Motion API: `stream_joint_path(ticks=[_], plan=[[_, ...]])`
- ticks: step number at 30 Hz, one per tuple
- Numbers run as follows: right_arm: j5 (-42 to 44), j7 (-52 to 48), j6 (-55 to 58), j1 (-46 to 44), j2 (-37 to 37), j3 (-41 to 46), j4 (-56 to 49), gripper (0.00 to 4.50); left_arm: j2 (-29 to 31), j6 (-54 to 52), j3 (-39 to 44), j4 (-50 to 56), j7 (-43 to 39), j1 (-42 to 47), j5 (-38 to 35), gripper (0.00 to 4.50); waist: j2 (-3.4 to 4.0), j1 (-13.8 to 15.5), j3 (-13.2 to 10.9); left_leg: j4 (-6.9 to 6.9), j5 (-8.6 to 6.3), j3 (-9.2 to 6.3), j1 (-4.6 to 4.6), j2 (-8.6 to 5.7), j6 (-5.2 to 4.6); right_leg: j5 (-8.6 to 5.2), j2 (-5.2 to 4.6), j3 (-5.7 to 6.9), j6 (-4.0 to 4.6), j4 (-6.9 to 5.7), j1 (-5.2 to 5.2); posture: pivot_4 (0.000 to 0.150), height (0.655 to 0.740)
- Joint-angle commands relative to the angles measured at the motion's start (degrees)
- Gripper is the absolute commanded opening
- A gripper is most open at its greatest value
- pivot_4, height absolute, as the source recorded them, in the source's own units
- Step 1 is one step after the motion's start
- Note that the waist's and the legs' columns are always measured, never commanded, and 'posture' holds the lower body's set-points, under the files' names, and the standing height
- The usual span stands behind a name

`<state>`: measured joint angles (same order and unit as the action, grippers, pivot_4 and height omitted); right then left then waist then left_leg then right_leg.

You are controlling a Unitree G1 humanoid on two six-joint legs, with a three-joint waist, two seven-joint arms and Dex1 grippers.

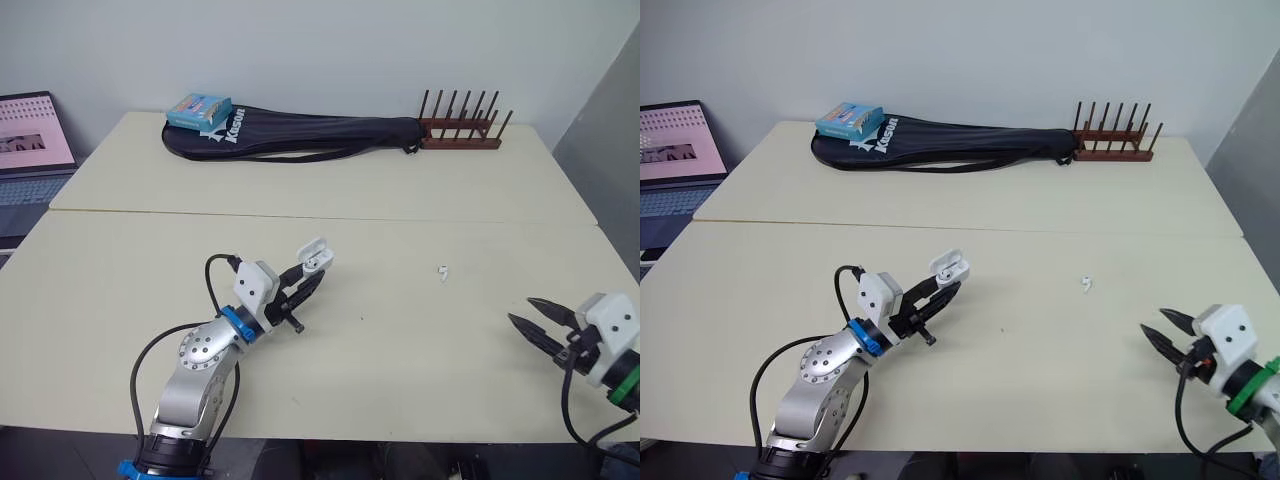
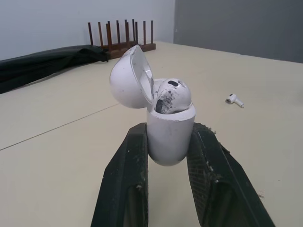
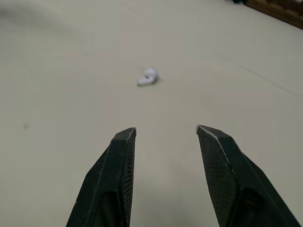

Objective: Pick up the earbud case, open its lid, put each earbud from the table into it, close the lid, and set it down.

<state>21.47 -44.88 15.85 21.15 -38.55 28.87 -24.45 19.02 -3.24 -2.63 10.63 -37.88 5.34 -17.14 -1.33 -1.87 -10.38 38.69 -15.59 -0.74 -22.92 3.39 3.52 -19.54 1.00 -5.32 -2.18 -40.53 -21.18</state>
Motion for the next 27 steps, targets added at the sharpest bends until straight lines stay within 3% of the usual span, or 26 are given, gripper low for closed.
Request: stream_joint_path(ticks=[1,5,10,15,27], plan=[[0.0,-1.8,-3.5,2.1,-0.7,3.8,2.0,3.05,0.2,1.6,0.8,1.0,-0.2,0.0,-0.3,0.75,0.0,0.1,0.0,0.0,0.0,-0.01,-0.01,0.0,0.0,0.0,0.0,0.02,0.0,0.01,0.01,0.15,0.7157],[-0.1,-2.1,-3.4,2.4,-1.3,3.1,2.4,4.48,0.0,1.4,0.7,1.4,0.0,-0.4,-0.1,0.75,0.01,0.0,0.0,0.0,0.0,0.03,-0.01,0.0,0.0,0.0,0.0,-0.03,0.0,0.03,0.0,0.15,0.7157],[-0.4,2.7,1.6,-3.4,0.0,-4.3,-2.0,4.5,0.0,1.2,0.6,1.5,0.2,-0.5,0.0,0.75,0.02,0.0,0.0,0.0,0.0,0.03,0.0,0.02,0.0,0.0,0.01,-0.04,0.0,0.02,0.0,0.15,0.7157],[-4.2,13.0,7.7,-13.7,6.7,-15.2,-2.5,4.5,0.0,0.9,0.5,1.5,0.3,-0.5,0.3,0.75,0.0,0.1,0.0,0.0,0.0,-0.05,-0.03,0.02,0.01,0.0,0.01,-0.02,0.0,0.02,-0.01,0.15,0.7157],[-16.4,33.9,15.7,-30.6,21.7,-26.3,11.0,4.5,0.0,0.4,-0.1,1.8,0.4,0.2,0.8,0.75,0.02,0.2,0.0,0.0,0.01,-0.04,-0.09,0.03,0.02,0.01,-0.02,-0.01,0.01,-0.08,-0.18,0.15,0.7157]])
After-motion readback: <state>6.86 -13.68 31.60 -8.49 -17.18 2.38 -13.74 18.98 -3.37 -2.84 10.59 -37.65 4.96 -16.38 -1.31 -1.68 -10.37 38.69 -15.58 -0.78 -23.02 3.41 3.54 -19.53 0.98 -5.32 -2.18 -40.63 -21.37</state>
